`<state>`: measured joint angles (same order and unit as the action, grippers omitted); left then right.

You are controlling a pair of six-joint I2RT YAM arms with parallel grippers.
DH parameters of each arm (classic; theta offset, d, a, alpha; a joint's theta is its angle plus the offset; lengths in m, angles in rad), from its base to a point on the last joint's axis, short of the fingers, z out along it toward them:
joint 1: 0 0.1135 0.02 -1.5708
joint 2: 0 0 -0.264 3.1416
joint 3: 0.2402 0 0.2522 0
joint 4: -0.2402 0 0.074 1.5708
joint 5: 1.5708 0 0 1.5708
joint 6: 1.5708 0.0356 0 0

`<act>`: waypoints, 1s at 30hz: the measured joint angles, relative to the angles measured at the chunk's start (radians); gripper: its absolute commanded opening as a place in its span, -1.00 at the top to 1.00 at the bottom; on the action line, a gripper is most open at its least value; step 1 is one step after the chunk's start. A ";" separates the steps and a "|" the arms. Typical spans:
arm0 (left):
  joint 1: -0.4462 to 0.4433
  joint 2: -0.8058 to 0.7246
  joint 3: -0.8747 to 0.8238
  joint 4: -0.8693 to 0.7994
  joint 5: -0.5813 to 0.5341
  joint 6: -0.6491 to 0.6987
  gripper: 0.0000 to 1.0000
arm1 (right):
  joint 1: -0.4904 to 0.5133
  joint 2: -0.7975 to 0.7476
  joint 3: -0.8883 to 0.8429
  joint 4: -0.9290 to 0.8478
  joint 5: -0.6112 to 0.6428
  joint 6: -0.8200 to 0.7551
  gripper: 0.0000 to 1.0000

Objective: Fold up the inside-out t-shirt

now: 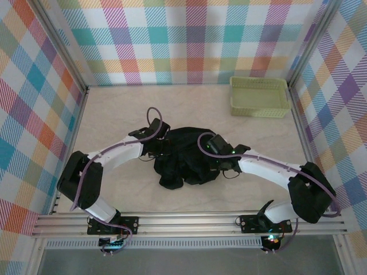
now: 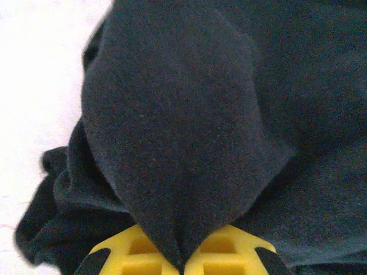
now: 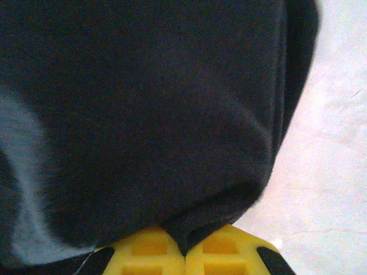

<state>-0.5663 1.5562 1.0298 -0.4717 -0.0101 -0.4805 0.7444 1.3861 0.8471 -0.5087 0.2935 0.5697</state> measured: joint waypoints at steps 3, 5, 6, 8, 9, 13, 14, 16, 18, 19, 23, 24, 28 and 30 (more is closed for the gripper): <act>0.023 -0.082 0.038 -0.060 -0.047 0.008 1.00 | -0.012 -0.059 0.063 -0.047 0.065 -0.060 1.00; 0.058 -0.177 0.085 -0.104 -0.094 0.021 1.00 | -0.024 -0.116 0.126 -0.080 0.103 -0.108 1.00; 0.076 -0.224 0.108 -0.115 -0.118 0.026 1.00 | -0.029 -0.142 0.164 -0.096 0.122 -0.134 1.00; 0.099 -0.325 0.162 -0.138 -0.173 0.037 1.00 | -0.040 -0.196 0.253 -0.107 0.150 -0.193 1.00; 0.107 -0.378 0.187 -0.145 -0.200 0.043 1.00 | -0.045 -0.217 0.291 -0.108 0.160 -0.218 1.00; 0.114 -0.560 0.258 -0.155 -0.280 0.062 1.00 | -0.051 -0.281 0.414 -0.102 0.187 -0.300 1.00; 0.113 -0.587 0.263 -0.156 -0.293 0.066 1.00 | -0.051 -0.289 0.428 -0.097 0.188 -0.316 1.00; 0.113 -0.626 0.263 -0.167 -0.316 0.071 1.00 | -0.048 -0.294 0.433 -0.090 0.183 -0.334 1.00; 0.113 -0.630 0.248 -0.182 -0.340 0.075 1.00 | -0.047 -0.289 0.418 -0.085 0.173 -0.351 1.00; 0.113 -0.624 0.232 -0.188 -0.349 0.076 1.00 | -0.047 -0.284 0.403 -0.083 0.168 -0.351 1.00; 0.113 -0.549 0.138 -0.232 -0.349 0.070 1.00 | -0.053 -0.252 0.299 -0.080 0.121 -0.343 1.00; 0.114 -0.526 0.114 -0.240 -0.339 0.068 1.00 | -0.056 -0.238 0.277 -0.080 0.104 -0.338 1.00; 0.114 -0.477 -0.011 -0.253 -0.231 0.043 1.00 | -0.058 -0.157 0.190 -0.093 0.037 -0.296 1.00; 0.096 -0.481 -0.061 -0.256 -0.168 0.030 1.00 | -0.065 -0.133 0.149 -0.103 0.030 -0.266 1.00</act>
<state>-0.4702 1.0752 0.9684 -0.7280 -0.1783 -0.4503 0.6796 1.2530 0.9962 -0.6121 0.3237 0.3042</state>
